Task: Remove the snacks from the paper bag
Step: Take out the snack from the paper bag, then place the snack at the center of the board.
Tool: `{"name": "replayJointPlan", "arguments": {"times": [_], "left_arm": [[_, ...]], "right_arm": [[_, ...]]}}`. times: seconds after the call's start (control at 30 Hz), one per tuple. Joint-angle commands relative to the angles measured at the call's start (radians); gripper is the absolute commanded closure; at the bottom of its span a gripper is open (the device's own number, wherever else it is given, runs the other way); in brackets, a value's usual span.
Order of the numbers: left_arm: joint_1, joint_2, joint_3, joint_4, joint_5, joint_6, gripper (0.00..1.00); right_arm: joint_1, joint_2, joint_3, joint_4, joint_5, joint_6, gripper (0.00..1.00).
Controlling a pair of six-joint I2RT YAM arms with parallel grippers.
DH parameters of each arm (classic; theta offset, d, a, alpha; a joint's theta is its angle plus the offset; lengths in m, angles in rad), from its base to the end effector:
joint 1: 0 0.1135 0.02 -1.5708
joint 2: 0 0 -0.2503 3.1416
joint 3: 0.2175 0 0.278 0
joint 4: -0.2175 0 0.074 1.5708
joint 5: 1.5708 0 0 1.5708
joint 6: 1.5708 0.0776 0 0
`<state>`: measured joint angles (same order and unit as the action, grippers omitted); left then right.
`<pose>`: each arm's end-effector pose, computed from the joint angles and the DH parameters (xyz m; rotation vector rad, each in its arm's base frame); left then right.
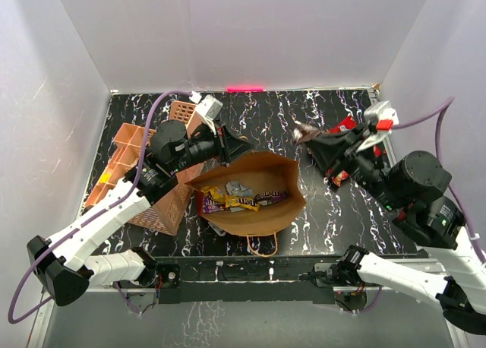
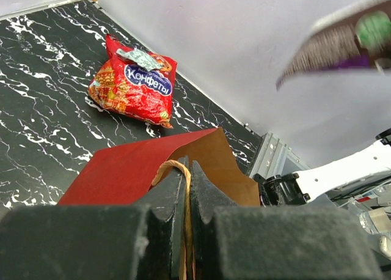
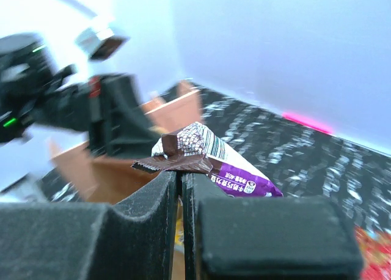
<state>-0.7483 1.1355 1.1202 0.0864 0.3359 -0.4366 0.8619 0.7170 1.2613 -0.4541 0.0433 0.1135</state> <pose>0.2271 -0.2458 0.4067 0.5364 1.5361 -1.1849 0.1219 0.1370 0.4835 -0.5243 1.4342 0.7538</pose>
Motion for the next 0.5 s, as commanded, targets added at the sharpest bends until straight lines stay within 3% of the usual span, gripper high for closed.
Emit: {"name": "replayJointPlan", "arguments": {"times": [0.0,0.13,0.2,0.33,0.47], "left_arm": [[-0.003,-0.008,0.055,-0.006,-0.014,0.019,1.0],[-0.003,-0.011,0.058,-0.008,-0.012,0.019,1.0],[-0.003,-0.014,0.059,-0.009,-0.012,0.021,1.0],[-0.003,-0.023,0.057,-0.015,-0.011,0.03,1.0],[-0.003,-0.035,0.044,-0.006,-0.007,0.028,1.0]], "right_arm": [[-0.003,0.111,0.113,-0.144,0.543,0.021,0.93],[-0.004,0.201,0.092,-0.225,0.945,0.072,0.93],[-0.005,0.228,0.033,-0.227,0.992,0.11,0.93],[-0.089,0.28,-0.091,-0.228,0.864,0.273,0.93],[-0.293,0.281,-0.254,-0.143,0.518,0.419,0.93]]}}
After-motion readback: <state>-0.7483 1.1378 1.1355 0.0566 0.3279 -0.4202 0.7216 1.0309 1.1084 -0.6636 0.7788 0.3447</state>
